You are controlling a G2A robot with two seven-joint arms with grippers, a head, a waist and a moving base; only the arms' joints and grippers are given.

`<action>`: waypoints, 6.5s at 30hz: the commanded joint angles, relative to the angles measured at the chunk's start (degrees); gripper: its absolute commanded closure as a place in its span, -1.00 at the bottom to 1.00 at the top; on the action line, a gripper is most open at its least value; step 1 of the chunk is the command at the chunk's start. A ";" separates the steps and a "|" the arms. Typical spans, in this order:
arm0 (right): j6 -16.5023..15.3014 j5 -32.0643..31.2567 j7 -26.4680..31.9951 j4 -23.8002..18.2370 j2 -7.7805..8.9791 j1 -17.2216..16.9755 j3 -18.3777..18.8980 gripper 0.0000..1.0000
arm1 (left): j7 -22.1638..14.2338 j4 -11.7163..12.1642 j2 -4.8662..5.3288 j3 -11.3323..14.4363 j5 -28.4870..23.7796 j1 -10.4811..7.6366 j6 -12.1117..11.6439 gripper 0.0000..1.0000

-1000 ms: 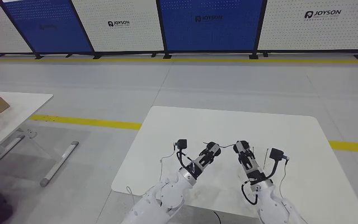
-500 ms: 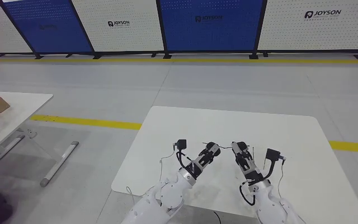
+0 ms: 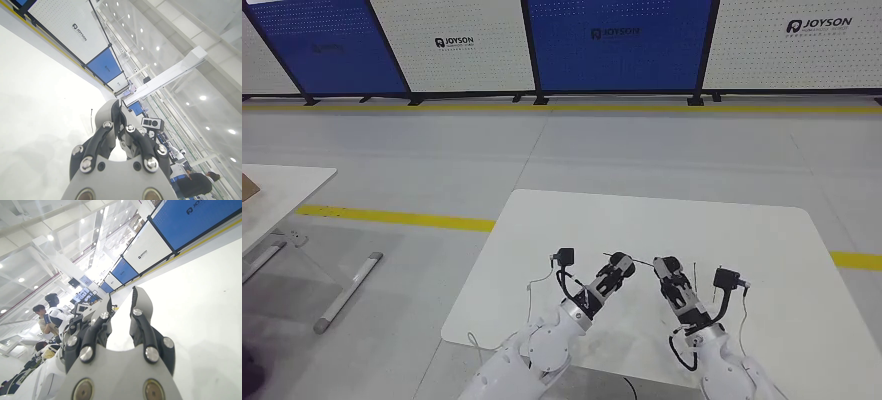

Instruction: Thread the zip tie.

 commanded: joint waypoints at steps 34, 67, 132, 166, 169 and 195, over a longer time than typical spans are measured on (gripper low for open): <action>2.13 -1.82 5.21 -0.93 0.36 1.37 -0.33 1.00 | -2.78 -0.95 0.54 1.08 -0.19 0.17 0.00 1.00; 0.00 -3.63 9.80 -1.22 1.25 2.39 0.20 1.00 | -0.94 0.02 0.64 0.85 3.15 0.31 0.00 1.00; 0.52 -2.50 10.22 -3.70 2.85 -0.68 2.13 1.00 | -8.29 -2.21 1.52 -3.01 -0.25 1.02 1.62 1.00; 0.60 -1.97 10.29 -2.91 2.60 0.38 1.47 1.00 | -6.05 -0.76 1.22 -1.93 1.16 0.14 2.17 1.00; 0.57 -1.99 10.21 -2.86 2.58 0.40 1.48 1.00 | -5.88 -0.73 1.21 -1.94 1.20 0.15 2.25 1.00; 0.00 -1.91 10.99 -2.26 2.59 0.58 1.49 1.00 | -4.75 -0.72 0.94 -0.57 2.52 0.21 2.01 1.00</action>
